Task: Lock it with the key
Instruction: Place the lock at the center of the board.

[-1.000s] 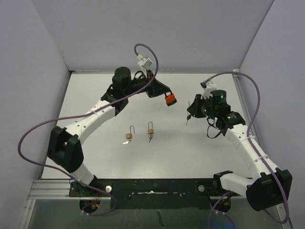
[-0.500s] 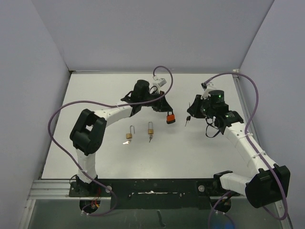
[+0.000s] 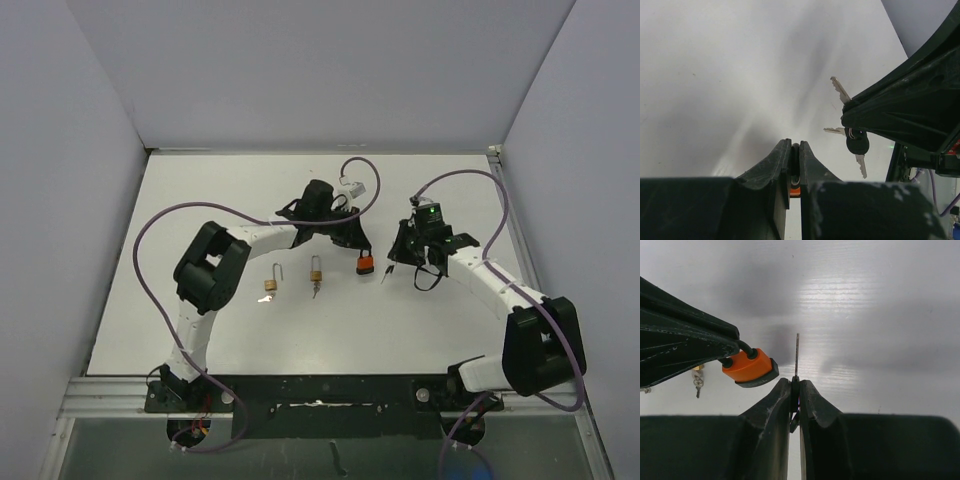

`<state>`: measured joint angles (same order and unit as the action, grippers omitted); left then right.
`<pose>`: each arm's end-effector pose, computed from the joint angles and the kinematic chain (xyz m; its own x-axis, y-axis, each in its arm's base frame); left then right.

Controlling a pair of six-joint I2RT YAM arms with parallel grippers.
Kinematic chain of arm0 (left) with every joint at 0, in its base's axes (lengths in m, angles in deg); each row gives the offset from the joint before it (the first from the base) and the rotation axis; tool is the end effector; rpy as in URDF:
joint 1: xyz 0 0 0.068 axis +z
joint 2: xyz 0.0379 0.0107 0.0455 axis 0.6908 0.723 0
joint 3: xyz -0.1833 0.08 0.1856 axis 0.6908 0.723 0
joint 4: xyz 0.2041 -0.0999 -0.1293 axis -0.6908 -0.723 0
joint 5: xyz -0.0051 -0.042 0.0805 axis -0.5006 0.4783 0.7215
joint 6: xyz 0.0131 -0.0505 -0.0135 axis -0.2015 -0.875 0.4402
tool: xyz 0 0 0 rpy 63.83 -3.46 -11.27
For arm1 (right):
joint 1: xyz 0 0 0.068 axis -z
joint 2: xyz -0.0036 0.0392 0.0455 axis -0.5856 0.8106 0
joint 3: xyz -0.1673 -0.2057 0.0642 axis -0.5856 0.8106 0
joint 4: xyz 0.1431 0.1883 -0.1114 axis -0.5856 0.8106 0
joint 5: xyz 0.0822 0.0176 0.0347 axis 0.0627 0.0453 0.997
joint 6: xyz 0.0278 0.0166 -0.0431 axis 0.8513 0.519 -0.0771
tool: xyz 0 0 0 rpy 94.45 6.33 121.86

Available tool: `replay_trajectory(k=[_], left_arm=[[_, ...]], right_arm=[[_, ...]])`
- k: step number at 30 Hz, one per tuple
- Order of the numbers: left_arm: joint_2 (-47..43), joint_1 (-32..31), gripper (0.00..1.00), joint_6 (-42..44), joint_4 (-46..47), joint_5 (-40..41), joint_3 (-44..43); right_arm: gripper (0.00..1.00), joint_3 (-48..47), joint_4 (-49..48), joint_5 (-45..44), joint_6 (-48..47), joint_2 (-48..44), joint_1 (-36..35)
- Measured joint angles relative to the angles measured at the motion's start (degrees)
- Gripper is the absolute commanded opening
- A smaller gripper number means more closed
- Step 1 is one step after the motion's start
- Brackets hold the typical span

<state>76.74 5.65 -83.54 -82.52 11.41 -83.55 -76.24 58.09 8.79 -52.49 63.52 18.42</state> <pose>0.3597 -0.3100 0.1825 -0.7708 0.1680 -0.6145 0.6237 0.3960 -0.6740 0.2657 0.0862 0.2289 -0.8017 0.2946 -0.5201 0.0867 0.9182 0.3864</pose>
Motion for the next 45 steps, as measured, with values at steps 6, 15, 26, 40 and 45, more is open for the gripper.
replay_trajectory(k=[6,15,26,40,45], left_arm=[[3.9,0.2,0.00,0.9,-2.7,1.2,-2.8],[7.5,1.0,0.05,-0.4,-2.8,0.8,-6.3],[11.4,2.9,0.30,-0.8,-4.1,1.7,-8.0],[10.9,3.9,0.47,-0.5,-3.5,3.2,-7.8],[7.4,5.6,0.49,-0.5,-3.7,5.5,-6.0]], right_arm=[[0.00,0.9,-3.2,-1.9,1.0,3.8,-1.0],[0.00,0.9,-6.7,-4.1,1.0,10.8,-1.3],[0.21,-0.2,-10.8,-6.4,0.4,15.3,-1.4],[0.33,-0.8,-9.7,-10.2,-3.4,10.1,-1.8],[0.98,-3.6,-10.2,-9.9,-5.5,2.0,-1.8]])
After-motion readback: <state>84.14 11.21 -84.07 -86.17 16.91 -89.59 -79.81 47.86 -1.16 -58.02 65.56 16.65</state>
